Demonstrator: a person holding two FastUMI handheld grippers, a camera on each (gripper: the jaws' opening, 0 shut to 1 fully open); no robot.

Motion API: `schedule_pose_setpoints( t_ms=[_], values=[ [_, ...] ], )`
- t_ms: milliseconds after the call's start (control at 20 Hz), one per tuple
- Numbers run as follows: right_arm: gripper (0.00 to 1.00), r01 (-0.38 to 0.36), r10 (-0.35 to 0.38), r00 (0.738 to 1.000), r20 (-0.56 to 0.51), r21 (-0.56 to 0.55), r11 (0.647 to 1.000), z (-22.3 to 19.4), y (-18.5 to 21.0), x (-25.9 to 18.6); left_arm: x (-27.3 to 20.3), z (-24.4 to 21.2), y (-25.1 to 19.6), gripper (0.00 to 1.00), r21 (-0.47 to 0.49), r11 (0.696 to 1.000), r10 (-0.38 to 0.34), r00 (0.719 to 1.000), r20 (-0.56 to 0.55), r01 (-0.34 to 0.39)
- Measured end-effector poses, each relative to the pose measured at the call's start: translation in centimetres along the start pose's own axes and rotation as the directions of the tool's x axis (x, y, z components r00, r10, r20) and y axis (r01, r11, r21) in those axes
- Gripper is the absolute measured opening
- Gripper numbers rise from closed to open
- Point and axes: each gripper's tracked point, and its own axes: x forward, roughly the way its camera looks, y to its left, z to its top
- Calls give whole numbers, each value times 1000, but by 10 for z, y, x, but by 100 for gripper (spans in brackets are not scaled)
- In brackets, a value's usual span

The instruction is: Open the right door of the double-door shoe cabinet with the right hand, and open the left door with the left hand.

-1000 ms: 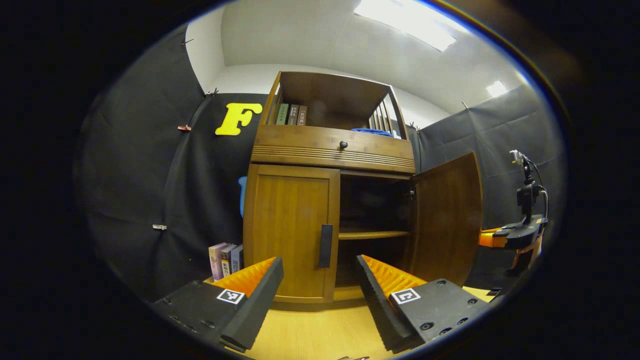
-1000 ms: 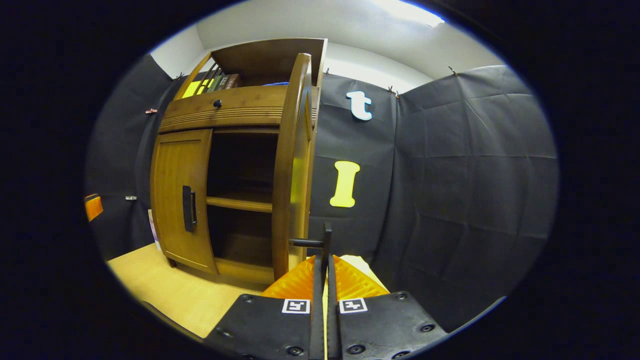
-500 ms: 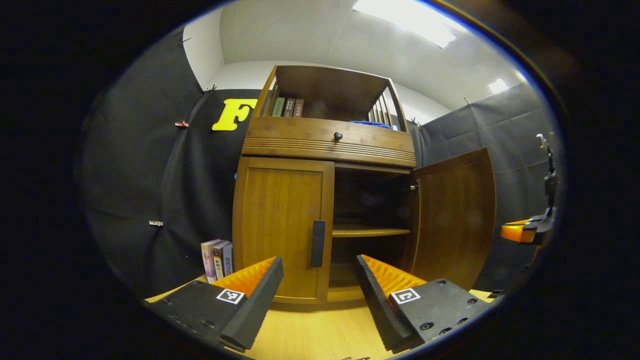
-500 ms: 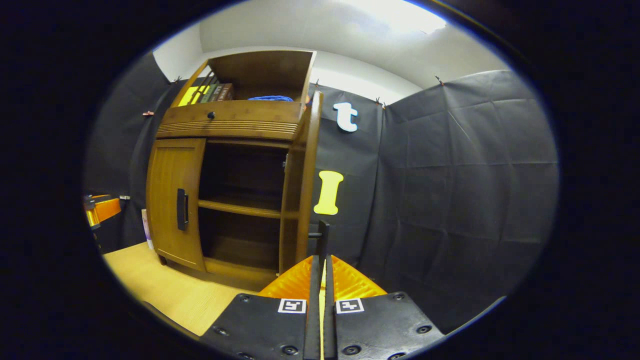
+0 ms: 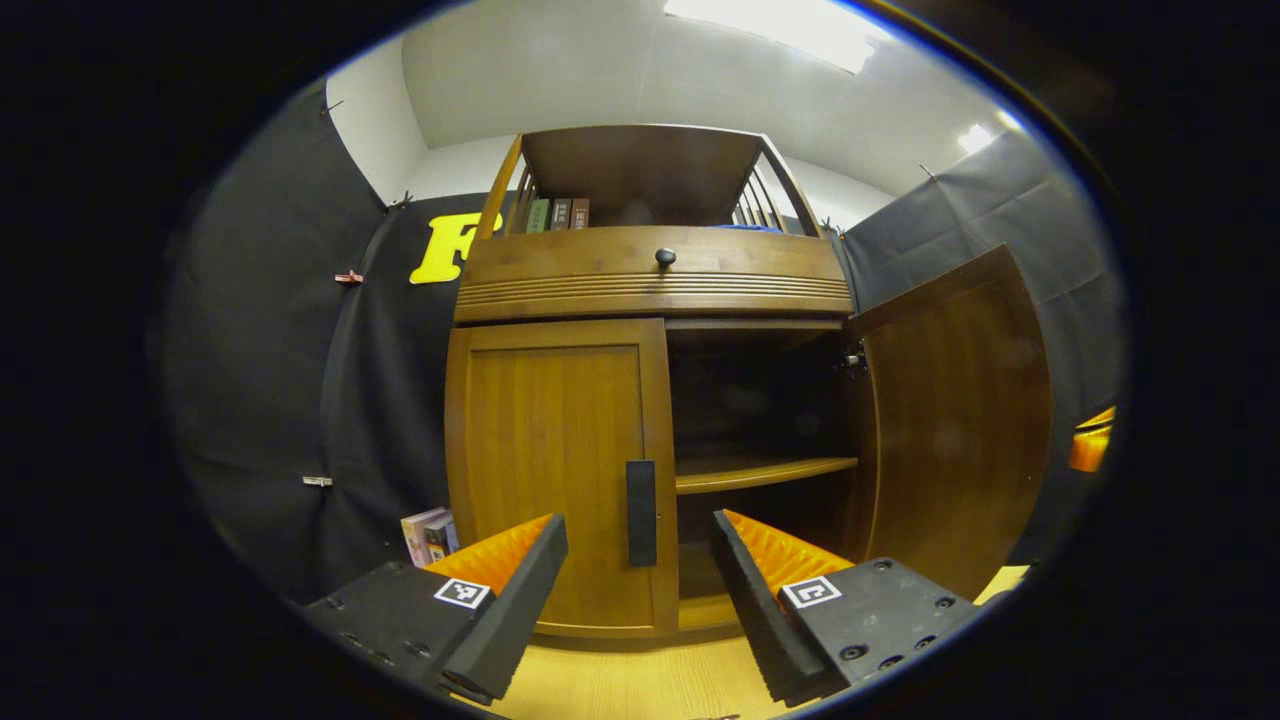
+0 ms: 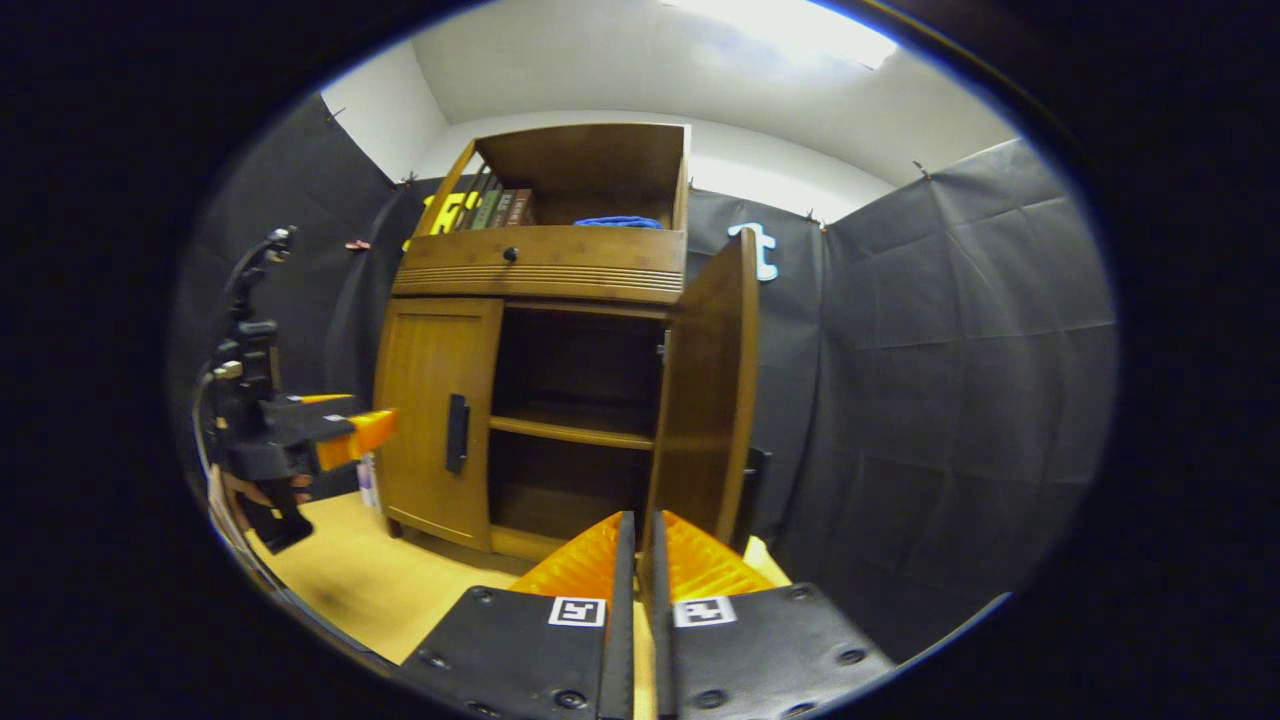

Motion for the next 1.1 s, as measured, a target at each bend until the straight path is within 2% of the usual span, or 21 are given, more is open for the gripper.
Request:
schedule_pose_setpoints(
  t_ms=[100,250,450,700,750,900,1100],
  values=[
    [42,-30,30,1000,-4,11,999,-5,8,3,19,-7,6,87,-9,1000,24,1000,-4,-24],
    [88,-47,47,999,-18,12,999,-13,14,8,46,-14,17,87,-29,998,59,998,7,-59],
    [96,-60,61,997,-36,36,998,-21,15,16,87,-29,9,91,-67,998,-7,1000,5,8],
    [96,-64,65,997,-30,34,997,-23,20,24,122,-47,15,91,-18,1000,-2,1000,-10,1],
    [96,-66,67,997,-29,30,997,-23,21,26,127,-52,13,87,-18,1000,-9,1000,-13,9],
    [96,-78,79,996,-30,32,996,-27,23,32,146,-53,8,87,-26,999,-20,1000,-6,19],
    [94,-69,70,996,-59,21,997,-42,17,42,162,-63,9,75,-21,1000,-21,999,-25,20]
  ],
)
